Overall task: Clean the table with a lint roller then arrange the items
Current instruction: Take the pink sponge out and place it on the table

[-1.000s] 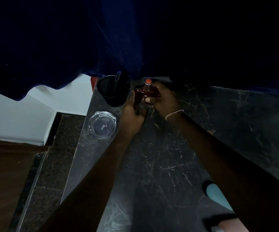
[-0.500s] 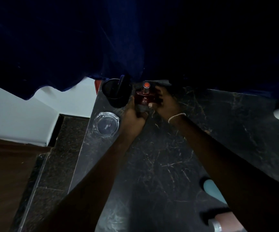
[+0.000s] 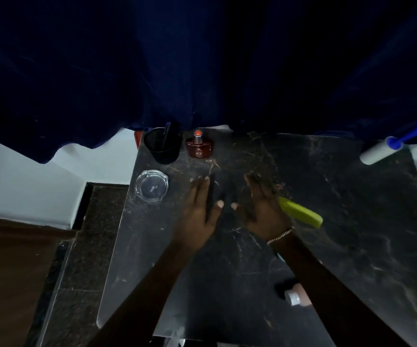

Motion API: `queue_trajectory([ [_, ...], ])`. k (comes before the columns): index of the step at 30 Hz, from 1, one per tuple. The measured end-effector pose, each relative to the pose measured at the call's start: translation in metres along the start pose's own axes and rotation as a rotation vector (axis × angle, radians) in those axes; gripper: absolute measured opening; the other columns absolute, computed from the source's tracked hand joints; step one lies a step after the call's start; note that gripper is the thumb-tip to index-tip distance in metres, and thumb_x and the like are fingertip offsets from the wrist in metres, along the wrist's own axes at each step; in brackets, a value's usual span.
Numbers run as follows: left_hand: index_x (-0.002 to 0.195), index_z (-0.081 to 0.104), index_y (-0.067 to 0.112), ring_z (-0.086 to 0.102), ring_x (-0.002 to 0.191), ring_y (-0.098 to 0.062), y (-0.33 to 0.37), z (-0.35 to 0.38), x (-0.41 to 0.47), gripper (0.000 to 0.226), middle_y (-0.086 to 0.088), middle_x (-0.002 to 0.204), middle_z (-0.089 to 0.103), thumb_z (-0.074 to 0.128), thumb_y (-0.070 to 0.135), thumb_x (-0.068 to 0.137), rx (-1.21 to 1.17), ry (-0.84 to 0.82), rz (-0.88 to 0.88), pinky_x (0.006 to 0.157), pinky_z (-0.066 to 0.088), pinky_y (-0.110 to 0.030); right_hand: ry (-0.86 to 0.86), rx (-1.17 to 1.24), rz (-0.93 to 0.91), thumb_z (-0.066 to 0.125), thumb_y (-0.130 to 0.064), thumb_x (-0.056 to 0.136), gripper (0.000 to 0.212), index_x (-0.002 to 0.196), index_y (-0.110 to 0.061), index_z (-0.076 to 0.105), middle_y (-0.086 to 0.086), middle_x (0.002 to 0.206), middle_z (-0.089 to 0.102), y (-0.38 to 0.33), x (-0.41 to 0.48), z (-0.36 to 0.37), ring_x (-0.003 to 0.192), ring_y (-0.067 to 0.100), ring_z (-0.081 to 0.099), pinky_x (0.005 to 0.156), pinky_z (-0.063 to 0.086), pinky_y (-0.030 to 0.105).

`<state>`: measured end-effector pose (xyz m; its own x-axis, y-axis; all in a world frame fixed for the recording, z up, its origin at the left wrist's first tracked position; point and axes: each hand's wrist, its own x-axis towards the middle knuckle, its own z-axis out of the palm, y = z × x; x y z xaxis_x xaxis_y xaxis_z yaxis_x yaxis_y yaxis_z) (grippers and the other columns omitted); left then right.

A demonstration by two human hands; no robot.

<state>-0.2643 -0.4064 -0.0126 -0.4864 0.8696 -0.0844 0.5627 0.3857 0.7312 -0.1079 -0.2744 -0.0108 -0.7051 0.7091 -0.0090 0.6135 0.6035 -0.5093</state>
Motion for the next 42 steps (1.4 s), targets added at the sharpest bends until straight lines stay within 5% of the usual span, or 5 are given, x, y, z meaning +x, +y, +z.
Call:
queue_trajectory([
  [14,0.166,0.011,0.023,-0.004,0.161,-0.013,0.055,0.068,-0.104,0.077,0.001,0.175,0.005,0.034,0.062,0.103,0.219,-0.204,0.170,0.129,0.016,-0.038,0.084,0.062,0.152,0.062,-0.047,0.088,0.076,0.149,-0.010,0.037,0.008,0.154,0.039,0.044,-0.154,-0.058,0.144,0.022,0.034,0.112,0.032,0.039],
  [26,0.158,0.036,0.017,0.038,0.148,-0.022,0.089,0.144,-0.155,0.073,-0.005,0.162,0.037,0.052,0.056,0.098,0.193,-0.403,0.060,0.117,0.040,-0.038,0.050,0.121,0.510,0.077,-0.026,0.082,0.055,0.126,-0.003,0.055,0.017,0.128,0.052,0.086,-0.228,-0.073,0.111,0.032,0.056,0.090,0.044,0.029],
  [32,0.146,0.052,0.015,0.054,0.131,-0.026,0.101,0.170,-0.154,0.059,-0.006,0.147,0.050,0.069,0.036,0.093,0.126,-0.475,-0.052,0.106,0.046,-0.037,-0.134,0.302,0.804,0.065,-0.057,0.067,0.058,0.104,-0.013,0.068,0.004,0.100,0.069,0.123,-0.245,-0.031,0.093,0.023,0.066,0.077,0.046,0.025],
  [35,0.139,0.056,0.014,0.056,0.127,-0.025,0.104,0.175,-0.149,0.050,-0.006,0.143,0.052,0.069,0.031,0.094,0.105,-0.474,-0.100,0.104,0.048,-0.037,-0.150,0.363,0.815,0.073,-0.040,0.074,0.042,0.107,-0.015,0.068,0.000,0.098,0.071,0.126,-0.242,-0.023,0.088,0.019,0.067,0.079,0.053,0.030],
  [42,0.114,0.067,0.014,0.065,0.105,-0.021,0.104,0.167,-0.145,0.031,-0.006,0.118,0.065,0.076,0.025,0.087,-0.008,-0.441,-0.206,0.090,0.054,-0.035,-0.078,0.604,0.880,0.072,0.011,0.077,0.036,0.108,0.012,0.055,0.018,0.091,0.063,0.097,-0.228,-0.045,0.067,0.016,0.056,0.049,0.044,0.005],
])
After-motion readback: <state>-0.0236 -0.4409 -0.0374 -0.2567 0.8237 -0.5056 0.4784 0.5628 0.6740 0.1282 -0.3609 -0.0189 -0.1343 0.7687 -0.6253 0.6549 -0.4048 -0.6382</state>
